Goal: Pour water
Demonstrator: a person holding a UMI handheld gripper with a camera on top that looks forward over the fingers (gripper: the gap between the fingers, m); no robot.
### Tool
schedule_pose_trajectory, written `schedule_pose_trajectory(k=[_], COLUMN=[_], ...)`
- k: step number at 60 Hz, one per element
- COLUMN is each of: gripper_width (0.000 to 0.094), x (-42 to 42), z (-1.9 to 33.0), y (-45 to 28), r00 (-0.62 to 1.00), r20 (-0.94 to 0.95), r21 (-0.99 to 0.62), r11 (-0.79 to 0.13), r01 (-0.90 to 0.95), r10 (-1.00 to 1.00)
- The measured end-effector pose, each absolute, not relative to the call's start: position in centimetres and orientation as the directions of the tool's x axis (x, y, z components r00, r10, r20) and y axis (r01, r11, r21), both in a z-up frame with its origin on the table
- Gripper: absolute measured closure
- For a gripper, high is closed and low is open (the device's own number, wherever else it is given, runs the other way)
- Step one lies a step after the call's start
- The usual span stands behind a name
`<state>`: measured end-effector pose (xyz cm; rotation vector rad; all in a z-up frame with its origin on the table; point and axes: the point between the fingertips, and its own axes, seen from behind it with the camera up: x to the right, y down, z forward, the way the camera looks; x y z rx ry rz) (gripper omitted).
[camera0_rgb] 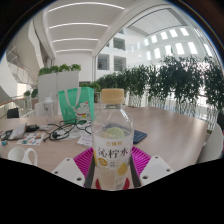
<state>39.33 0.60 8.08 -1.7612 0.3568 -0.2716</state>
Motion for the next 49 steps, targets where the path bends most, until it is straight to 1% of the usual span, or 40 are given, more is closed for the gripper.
schedule_pose_trajectory(k=[3, 8, 10, 13, 14, 15, 19, 20, 27, 28, 29, 42, 49], gripper_width=[0.0312, 0.0133, 0.0099, 0.0104, 0.0108, 0.0110, 0.0097, 0.0109, 0.0107, 0.0095, 0.0106, 0.0108, 0.0109], x=[39.4, 38.6, 38.3, 37.9, 37.3, 36.6, 35.4, 35.1, 31.3, 30.7, 30.0, 21.6, 17.3], z=[7.3, 8.2, 8.5, 8.9, 9.9, 10.0, 10.7, 11.1, 13.6, 13.8, 14.2, 19.4, 21.3], y=[0.9, -0.4, -1.3, -2.9, -3.8, -4.8, -7.0, -8.0, -13.1, -13.8, -14.5, -22.4, -26.0], r00=[0.923, 0.930, 0.931, 0.930, 0.930, 0.929, 0.924, 0.922, 0.914, 0.913, 0.913, 0.917, 0.914], r20=[-0.023, -0.026, -0.021, -0.016, -0.018, -0.023, -0.042, -0.046, -0.059, -0.058, -0.058, -0.038, -0.071], r21=[-0.966, -0.964, -0.962, -0.958, -0.956, -0.954, -0.946, -0.944, -0.937, -0.935, -0.934, -0.928, -0.916], r11=[-0.228, -0.237, -0.247, -0.261, -0.265, -0.270, -0.282, -0.286, -0.294, -0.298, -0.301, -0.326, -0.335], r01=[-0.119, -0.121, -0.118, -0.119, -0.123, -0.131, -0.160, -0.167, -0.190, -0.191, -0.192, -0.180, -0.218], r10=[-0.384, -0.368, -0.364, -0.367, -0.368, -0.370, -0.381, -0.385, -0.401, -0.403, -0.404, -0.396, -0.399])
